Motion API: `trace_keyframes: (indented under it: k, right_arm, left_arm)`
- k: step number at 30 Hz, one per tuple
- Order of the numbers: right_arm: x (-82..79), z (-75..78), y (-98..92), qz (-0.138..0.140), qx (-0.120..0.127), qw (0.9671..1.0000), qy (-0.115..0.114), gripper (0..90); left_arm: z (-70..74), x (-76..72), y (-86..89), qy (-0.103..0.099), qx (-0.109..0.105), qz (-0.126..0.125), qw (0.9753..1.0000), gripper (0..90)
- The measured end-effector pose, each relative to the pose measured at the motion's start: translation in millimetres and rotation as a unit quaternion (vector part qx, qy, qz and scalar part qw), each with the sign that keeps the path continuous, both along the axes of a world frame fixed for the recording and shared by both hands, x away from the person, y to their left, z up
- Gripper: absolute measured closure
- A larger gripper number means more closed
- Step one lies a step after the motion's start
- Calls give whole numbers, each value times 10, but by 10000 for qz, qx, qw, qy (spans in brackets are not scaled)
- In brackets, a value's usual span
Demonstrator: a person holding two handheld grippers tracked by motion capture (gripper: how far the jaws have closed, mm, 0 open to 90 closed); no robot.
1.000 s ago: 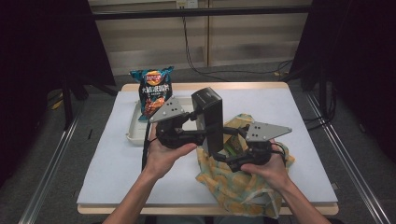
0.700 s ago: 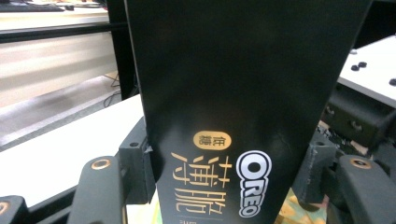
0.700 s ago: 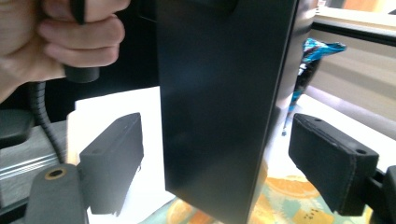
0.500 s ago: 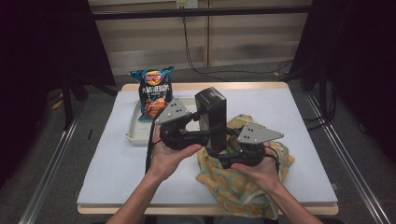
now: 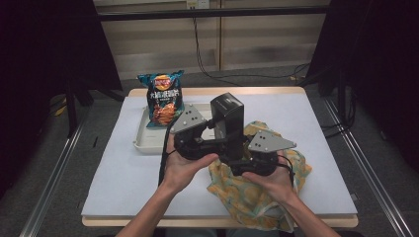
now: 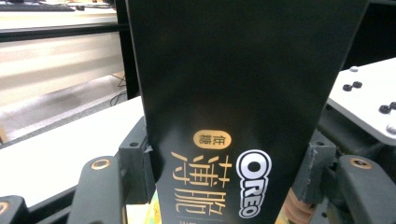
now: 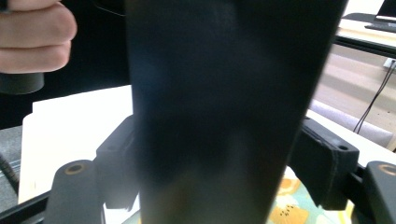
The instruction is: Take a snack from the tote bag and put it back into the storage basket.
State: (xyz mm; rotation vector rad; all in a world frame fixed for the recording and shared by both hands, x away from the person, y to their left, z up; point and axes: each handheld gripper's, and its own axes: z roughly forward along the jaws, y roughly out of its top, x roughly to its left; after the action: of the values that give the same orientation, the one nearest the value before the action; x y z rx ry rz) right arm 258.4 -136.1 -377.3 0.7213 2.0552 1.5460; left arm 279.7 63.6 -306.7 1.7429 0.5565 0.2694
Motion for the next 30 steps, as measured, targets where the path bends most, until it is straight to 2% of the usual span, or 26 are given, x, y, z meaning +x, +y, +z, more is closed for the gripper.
trace_keyframes:
  k: [2, 6, 9, 11, 12, 16, 18, 21, 22, 23, 24, 28, 30]
  right_arm:
    - [6, -6, 1, -3, -9, 10000, 14, 246]
    - [3, 4, -19, -60, -8, 10000, 44, 263]
    - [6, 12, -38, -150, -46, 9999, 30, 333]
    - [3, 18, -44, -76, -87, 9999, 20, 399]
    - [-11, 23, -37, -70, -74, 9999, 26, 412]
    - [-13, 39, -29, -63, -125, 9999, 5, 427]
    - [-30, 53, -26, -13, -142, 9999, 0, 429]
    - [-34, 59, -31, 78, -117, 9999, 20, 430]
    - [-32, 61, -34, 112, -101, 9999, 50, 430]
    - [-30, 61, -40, 132, -92, 9999, 53, 431]
    - [-31, 63, -44, 144, -95, 9998, 56, 431]
    - [-34, 90, -60, 253, -119, 9996, 61, 431]
    - [-34, 109, -80, 324, -132, 9994, 77, 432]
  left_arm:
    - [-1, -14, -22, -37, 90, 18, 10000, 374]
    - [-14, 7, -11, -5, -35, -63, 10000, 372]
    - [-10, 18, 3, 7, -14, 118, 9999, 364]
    - [-23, 48, 26, 58, -74, 175, 9998, 314]
    - [-21, 54, 34, 85, -25, 187, 9998, 304]
    - [-16, 45, 25, 102, -95, 219, 9997, 284]
    - [-16, 55, 43, 115, -121, 103, 9998, 271]
    - [-12, 53, 45, 105, -99, 77, 9999, 257]
    - [-13, 61, 48, 139, -156, -10, 9998, 249]
    - [-16, 68, 48, 148, -222, -88, 9996, 224]
    - [-11, 70, 51, 158, -186, -77, 9997, 220]
    - [-5, 91, 100, 123, -259, -195, 9994, 153]
    - [-1, 105, 131, 233, -274, -263, 9990, 123]
